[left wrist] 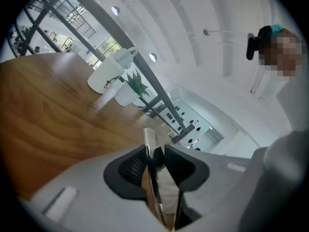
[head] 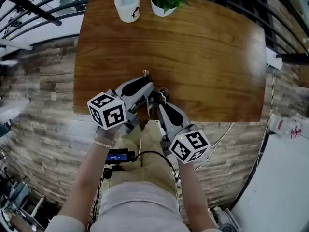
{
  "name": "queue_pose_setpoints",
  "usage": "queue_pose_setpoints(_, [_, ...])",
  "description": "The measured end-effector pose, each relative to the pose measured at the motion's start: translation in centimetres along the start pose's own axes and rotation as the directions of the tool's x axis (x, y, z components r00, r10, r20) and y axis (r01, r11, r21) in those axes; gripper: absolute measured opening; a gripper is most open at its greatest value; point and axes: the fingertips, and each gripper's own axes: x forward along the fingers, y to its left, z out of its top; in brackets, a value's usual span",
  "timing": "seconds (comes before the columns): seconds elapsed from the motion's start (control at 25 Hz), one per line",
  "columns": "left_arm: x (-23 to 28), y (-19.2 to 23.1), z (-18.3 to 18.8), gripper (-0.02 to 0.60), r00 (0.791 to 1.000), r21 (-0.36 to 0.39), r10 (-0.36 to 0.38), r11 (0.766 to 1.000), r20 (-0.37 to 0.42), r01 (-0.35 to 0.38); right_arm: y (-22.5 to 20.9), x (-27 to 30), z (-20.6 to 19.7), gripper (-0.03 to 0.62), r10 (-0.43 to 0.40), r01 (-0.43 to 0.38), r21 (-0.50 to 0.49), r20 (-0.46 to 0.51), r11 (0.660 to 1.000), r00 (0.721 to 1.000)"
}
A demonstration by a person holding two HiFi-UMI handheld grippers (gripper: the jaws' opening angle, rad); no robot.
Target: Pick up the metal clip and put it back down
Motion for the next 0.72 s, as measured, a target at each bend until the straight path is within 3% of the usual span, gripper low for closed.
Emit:
queue_pose_setpoints(0.52, [2.0, 3.5, -2.0, 0.135, 0.994, -0.022, 0.082, 0.996, -0.070, -0.084, -2.3, 1.4, -1.2, 0.049, -0.072, 0.075, 0.162, -0.022, 0.984, 0.997])
queue_pose_setpoints(0.72, [2.1, 3.8, -1.7, 0.143, 0.990, 0.024, 0.120, 0.993, -0.079, -0.118, -3.3, 1.6, -0.8, 0.049, -0.106, 0.104, 0.215, -0.001, 0.971, 0.994])
